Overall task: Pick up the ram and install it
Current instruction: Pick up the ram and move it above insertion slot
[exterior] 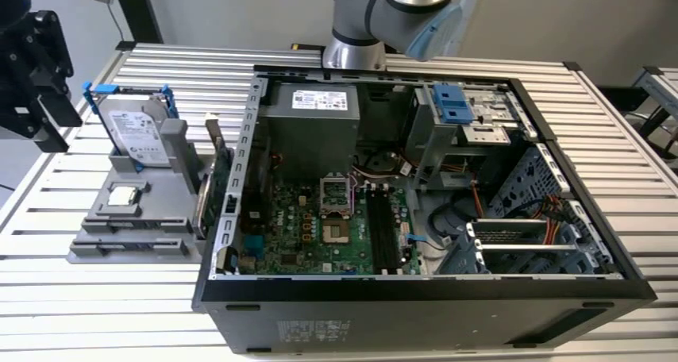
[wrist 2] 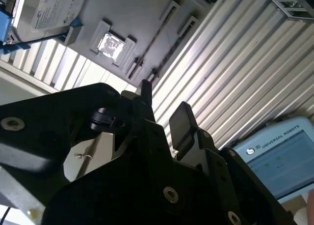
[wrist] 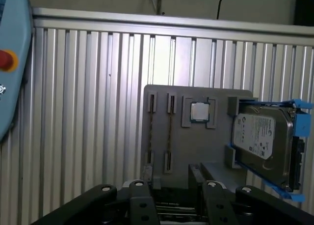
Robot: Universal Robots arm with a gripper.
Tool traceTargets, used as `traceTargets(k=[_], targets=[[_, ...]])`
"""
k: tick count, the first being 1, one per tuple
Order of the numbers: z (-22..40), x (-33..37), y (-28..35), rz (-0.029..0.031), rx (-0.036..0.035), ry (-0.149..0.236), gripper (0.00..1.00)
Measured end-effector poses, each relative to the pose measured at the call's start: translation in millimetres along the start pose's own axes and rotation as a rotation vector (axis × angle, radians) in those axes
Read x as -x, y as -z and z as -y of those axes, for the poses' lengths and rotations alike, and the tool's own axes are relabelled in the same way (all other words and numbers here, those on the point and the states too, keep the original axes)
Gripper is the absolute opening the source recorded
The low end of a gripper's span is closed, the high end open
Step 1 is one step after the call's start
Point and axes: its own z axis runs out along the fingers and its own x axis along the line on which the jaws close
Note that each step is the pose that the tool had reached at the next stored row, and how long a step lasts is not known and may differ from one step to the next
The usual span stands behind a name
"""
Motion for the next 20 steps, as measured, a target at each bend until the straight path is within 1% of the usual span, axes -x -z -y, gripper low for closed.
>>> traceTargets(k=[4, 6, 9, 15, 20], targets=[[0.1, 0.3, -5.5, -0.0004, -0.0087, 0.000, 1.00], [0.2, 0.4, -8.2, -0.0004, -0.0106, 0.000, 1.00], [0.2, 0.4, -10.2, -0.0005, -0.0118, 0.000, 1.00], [0.2, 0.4, -10.8, -0.0004, -0.0120, 0.000, 1.00], [0.3, 1.6, -16.5, -0.0011, -0.0120, 0.000, 1.00]])
